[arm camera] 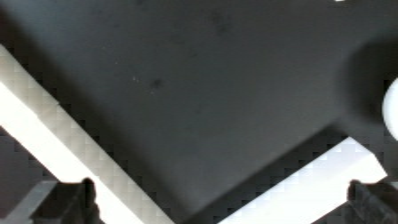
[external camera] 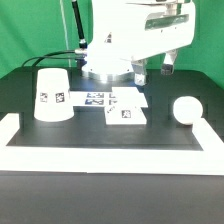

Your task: Assemble lamp

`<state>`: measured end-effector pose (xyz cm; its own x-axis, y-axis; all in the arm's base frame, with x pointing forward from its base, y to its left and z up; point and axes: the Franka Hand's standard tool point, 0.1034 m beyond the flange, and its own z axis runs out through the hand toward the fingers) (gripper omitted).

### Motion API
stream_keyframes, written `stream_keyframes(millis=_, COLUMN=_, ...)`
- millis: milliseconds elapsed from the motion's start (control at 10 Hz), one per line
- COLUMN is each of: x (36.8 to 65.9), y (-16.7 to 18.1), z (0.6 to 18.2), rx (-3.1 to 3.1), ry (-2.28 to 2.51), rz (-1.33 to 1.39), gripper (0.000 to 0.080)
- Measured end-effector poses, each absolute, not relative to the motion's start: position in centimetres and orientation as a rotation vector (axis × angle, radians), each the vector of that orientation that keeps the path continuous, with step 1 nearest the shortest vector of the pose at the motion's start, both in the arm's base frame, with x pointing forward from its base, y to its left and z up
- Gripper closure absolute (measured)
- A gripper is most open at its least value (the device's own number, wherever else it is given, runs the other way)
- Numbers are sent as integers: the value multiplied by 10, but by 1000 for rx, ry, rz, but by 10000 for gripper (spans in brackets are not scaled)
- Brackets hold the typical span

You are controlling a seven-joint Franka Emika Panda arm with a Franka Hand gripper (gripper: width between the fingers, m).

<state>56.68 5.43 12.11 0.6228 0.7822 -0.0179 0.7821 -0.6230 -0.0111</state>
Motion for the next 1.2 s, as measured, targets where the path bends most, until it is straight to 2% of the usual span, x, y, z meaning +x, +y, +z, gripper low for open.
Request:
stream_keyframes(millis=600, x=566, y=54, z=120, rx=-2840, ry=-1342, rz=26, gripper=100)
stream_keyframes(millis=900, x=531, y=50, z=116, rx=-2986, ry=-1018, rz=-34, gripper=100)
stream_keyframes(millis=1200, x=528, y=50, z=115, rx=-2994, ry=-987, rz=-29, gripper=100)
